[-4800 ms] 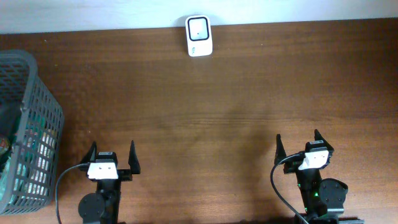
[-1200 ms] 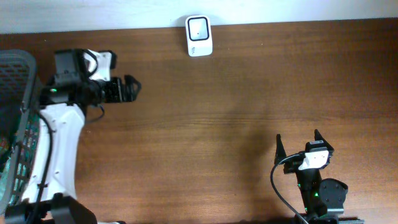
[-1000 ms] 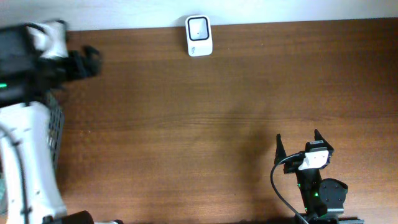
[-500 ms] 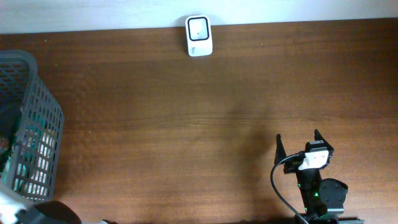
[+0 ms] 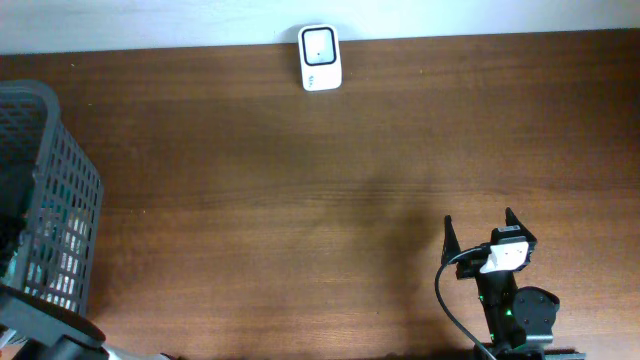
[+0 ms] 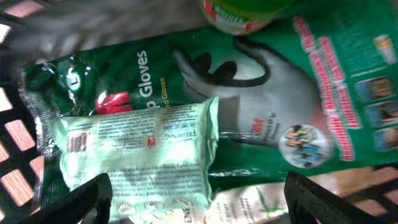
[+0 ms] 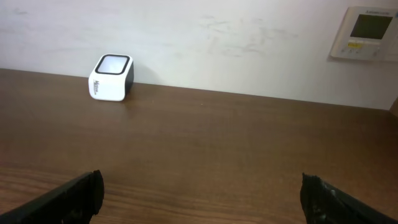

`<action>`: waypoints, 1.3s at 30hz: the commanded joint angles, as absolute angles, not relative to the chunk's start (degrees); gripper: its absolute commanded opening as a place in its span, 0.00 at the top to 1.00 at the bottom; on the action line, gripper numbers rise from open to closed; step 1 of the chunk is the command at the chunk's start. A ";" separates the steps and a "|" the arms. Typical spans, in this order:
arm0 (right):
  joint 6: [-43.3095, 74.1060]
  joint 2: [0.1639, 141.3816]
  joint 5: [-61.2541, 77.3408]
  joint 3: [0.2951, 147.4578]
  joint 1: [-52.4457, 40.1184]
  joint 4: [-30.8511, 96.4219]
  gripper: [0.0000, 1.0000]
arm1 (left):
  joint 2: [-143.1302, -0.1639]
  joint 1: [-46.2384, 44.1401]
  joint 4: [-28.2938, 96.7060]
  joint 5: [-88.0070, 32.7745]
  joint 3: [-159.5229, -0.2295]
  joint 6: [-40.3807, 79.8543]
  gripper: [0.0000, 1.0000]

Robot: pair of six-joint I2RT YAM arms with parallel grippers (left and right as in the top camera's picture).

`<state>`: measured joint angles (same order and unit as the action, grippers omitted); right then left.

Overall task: Scan the item barcode
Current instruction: 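Reach the left gripper into the grey basket and grasp the mint-green packet, then carry the mint-green packet to the table center and release it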

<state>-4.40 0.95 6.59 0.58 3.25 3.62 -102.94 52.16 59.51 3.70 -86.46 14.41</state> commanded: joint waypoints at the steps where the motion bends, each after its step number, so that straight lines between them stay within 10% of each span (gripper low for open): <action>1: -3.77 0.69 7.31 0.32 3.40 3.88 0.02 | -106.08 52.31 58.48 4.62 -85.14 11.84 0.13; 13: -3.77 0.69 7.31 0.32 3.40 3.88 0.02 | -110.59 52.31 58.52 7.99 -85.14 11.86 0.32; 20: -3.77 0.69 7.31 0.32 3.40 3.88 0.02 | -110.56 52.31 58.59 6.94 -85.17 11.90 1.00; 39: -3.77 0.69 7.31 0.32 3.40 3.88 0.02 | -101.51 49.15 69.08 -10.66 -121.75 14.35 1.00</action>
